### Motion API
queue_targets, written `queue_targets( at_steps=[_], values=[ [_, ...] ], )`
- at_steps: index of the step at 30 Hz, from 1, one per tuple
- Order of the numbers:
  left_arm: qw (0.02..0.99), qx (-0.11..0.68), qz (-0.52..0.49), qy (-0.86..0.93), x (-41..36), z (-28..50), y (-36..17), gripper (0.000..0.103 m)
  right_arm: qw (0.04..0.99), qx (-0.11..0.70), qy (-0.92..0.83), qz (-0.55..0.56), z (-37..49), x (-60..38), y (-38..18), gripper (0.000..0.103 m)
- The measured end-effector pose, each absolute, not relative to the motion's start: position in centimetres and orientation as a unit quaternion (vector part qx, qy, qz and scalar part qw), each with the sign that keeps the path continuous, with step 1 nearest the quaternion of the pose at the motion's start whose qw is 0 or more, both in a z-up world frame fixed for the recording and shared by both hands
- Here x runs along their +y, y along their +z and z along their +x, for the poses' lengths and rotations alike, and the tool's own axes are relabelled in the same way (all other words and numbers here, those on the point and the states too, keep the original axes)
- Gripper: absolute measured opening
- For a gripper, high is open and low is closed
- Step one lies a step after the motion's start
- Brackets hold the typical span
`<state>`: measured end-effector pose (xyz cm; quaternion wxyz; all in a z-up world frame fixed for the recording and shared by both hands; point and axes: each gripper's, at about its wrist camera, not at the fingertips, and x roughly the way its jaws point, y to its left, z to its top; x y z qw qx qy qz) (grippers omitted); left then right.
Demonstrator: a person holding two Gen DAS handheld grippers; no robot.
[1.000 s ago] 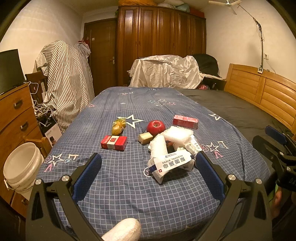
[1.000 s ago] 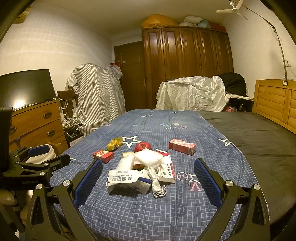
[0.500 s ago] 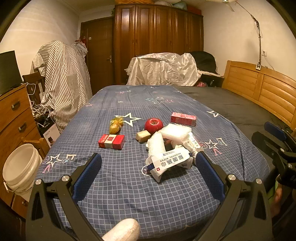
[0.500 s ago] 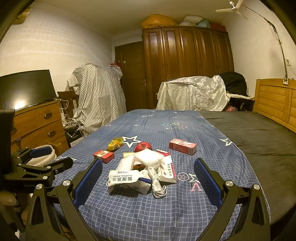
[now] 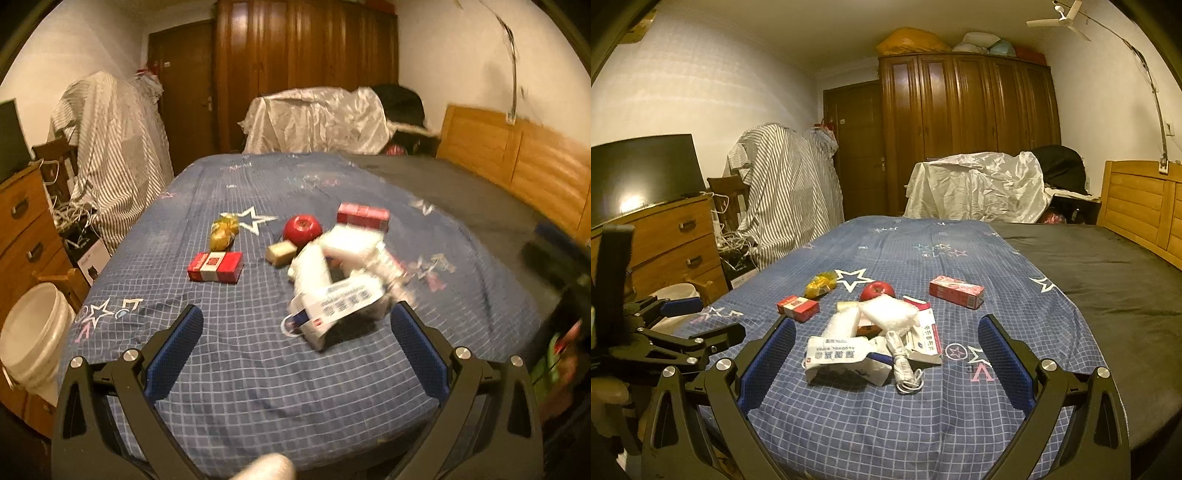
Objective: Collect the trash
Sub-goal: 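Grasp the ALCOHOL WIPES packet with the left tool while the right tool grasps the white foam tube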
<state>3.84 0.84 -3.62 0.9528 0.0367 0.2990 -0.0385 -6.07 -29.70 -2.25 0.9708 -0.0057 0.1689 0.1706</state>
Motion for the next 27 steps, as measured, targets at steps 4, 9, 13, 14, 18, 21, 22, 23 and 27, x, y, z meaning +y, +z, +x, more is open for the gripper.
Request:
queue_targets(
  at_steps=[4, 9, 13, 14, 18, 21, 22, 23, 27],
  values=[
    [0.923, 0.362, 0.070, -0.107, 1.3, 7.5, -7.1, 0.098, 0.969, 0.189, 0.161, -0.005, -5.2, -30.9, -3.8, 0.099],
    [0.902, 0.368, 0.146, -0.170, -0.7, 11.5, -9.0, 0.098, 0.963, 0.221, 0.153, 0.009, -3.1, -32.4, -6.2, 0.099],
    [0.885, 0.364, 0.199, -0.210, -2.8, 14.4, -9.6, 0.098, 0.958, 0.240, 0.156, 0.013, -1.4, -32.9, -7.8, 0.099],
    [0.879, 0.367, 0.209, -0.219, -3.4, 15.1, -10.0, 0.098, 0.957, 0.245, 0.157, 0.014, -0.9, -32.9, -8.1, 0.099],
    [0.862, 0.375, 0.263, -0.217, -5.0, 16.5, -11.8, 0.098, 0.952, 0.260, 0.162, 0.018, 0.6, -32.8, -9.3, 0.099],
    [0.858, 0.389, 0.253, -0.217, -5.3, 17.2, -12.3, 0.068, 0.947, 0.271, 0.170, 0.019, 1.6, -32.5, -10.1, 0.099],
    [0.858, 0.400, 0.239, -0.215, -5.0, 17.4, -12.4, 0.060, 0.946, 0.273, 0.174, 0.021, 1.8, -32.3, -10.3, 0.099],
    [0.864, 0.397, 0.226, -0.212, -4.7, 17.2, -12.2, 0.056, 0.944, 0.276, 0.180, 0.022, 2.2, -32.1, -10.6, 0.099],
    [0.880, 0.386, 0.180, -0.212, -3.4, 14.4, -11.1, 0.047, 0.937, 0.282, 0.205, 0.026, 3.2, -30.5, -11.3, 0.099]
  ],
)
